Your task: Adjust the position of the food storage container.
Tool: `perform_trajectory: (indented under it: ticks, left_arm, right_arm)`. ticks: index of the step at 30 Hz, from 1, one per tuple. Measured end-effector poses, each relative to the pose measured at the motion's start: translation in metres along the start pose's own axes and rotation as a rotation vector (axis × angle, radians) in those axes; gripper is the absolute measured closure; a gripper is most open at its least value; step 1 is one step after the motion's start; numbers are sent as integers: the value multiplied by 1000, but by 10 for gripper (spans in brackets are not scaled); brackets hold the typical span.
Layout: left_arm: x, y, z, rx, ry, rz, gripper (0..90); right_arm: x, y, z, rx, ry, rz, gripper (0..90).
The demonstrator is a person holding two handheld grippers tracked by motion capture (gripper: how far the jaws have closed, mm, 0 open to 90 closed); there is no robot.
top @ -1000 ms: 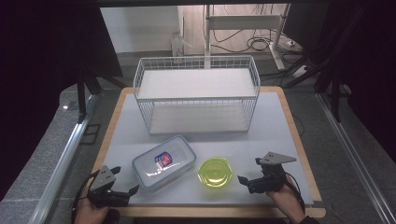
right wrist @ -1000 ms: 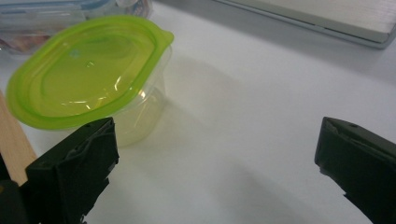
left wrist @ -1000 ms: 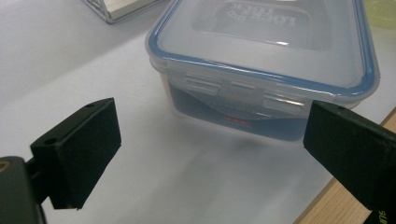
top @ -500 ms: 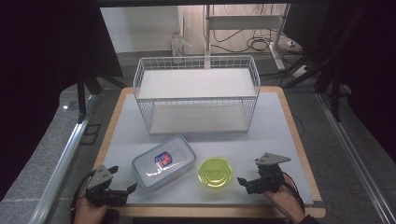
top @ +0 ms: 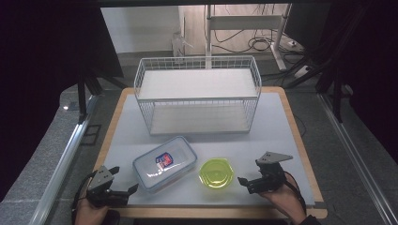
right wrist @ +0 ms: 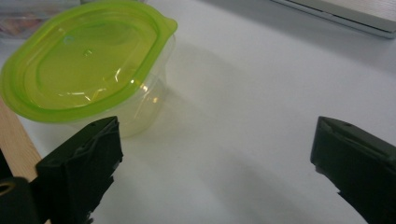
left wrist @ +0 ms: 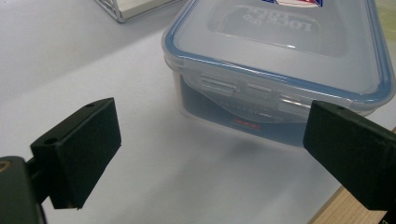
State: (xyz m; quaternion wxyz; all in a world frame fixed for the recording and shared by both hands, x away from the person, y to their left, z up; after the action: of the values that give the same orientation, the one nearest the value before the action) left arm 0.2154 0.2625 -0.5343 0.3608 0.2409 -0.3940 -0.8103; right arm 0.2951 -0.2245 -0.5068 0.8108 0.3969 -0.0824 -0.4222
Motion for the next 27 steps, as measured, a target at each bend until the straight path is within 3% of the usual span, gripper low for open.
perform_trajectory:
  ticks: [5, 8, 9, 10, 11, 12, 15, 16, 21, 22, 26, 27]
  left_arm:
    - [0, 0, 0, 3, 2, -2, 43]
    - [0, 1, 1, 7, 5, -4, 43]
    - [0, 1, 1, 7, 5, -4, 43]
    - [0, 1, 1, 9, 7, -4, 43]
    - [0, 1, 1, 9, 7, -4, 44]
    - [0, 1, 1, 9, 8, -4, 44]
    - [0, 1, 1, 9, 8, -3, 44]
    - [1, 1, 1, 9, 8, -6, 44]
    - [1, 1, 0, 6, 8, -7, 44]
    - [1, 1, 0, 5, 9, -7, 44]
    - [1, 1, 0, 5, 9, -7, 44]
    - [1, 1, 0, 5, 9, -7, 44]
  right_arm:
    - [-3, 5, 2, -4, 14, -10, 115]
    - [-8, 11, 5, 6, 14, -5, 234]
    - [-8, 11, 5, 6, 14, -5, 234]
    - [-10, 14, 6, 1, 28, -6, 298]
    - [-10, 14, 6, 1, 28, -6, 298]
    - [-13, 17, 7, 4, 40, 7, 384]
    - [-17, 20, 7, -1, 52, 26, 449]
    - [-22, 23, 6, -6, 59, 49, 522]
    - [-30, 30, 6, 7, 67, 90, 644]
    - [-33, 33, 6, 15, 74, 105, 716]
    - [-40, 38, 3, 3, 100, 131, 844]
    - [-40, 38, 3, 3, 100, 131, 844]
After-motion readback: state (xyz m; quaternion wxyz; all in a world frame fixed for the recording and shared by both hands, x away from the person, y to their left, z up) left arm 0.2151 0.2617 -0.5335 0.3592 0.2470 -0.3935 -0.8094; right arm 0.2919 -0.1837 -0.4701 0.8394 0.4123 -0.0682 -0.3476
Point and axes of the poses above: each handheld gripper's, and its own axes: z roughly backward along the jaws, y roughly out of its top, x roughly to its right, the point moved 2 cm from there along -z, roughly forward along the jaws, and after that the axes turned 9 degrees about -z, right-handed, at the moved point
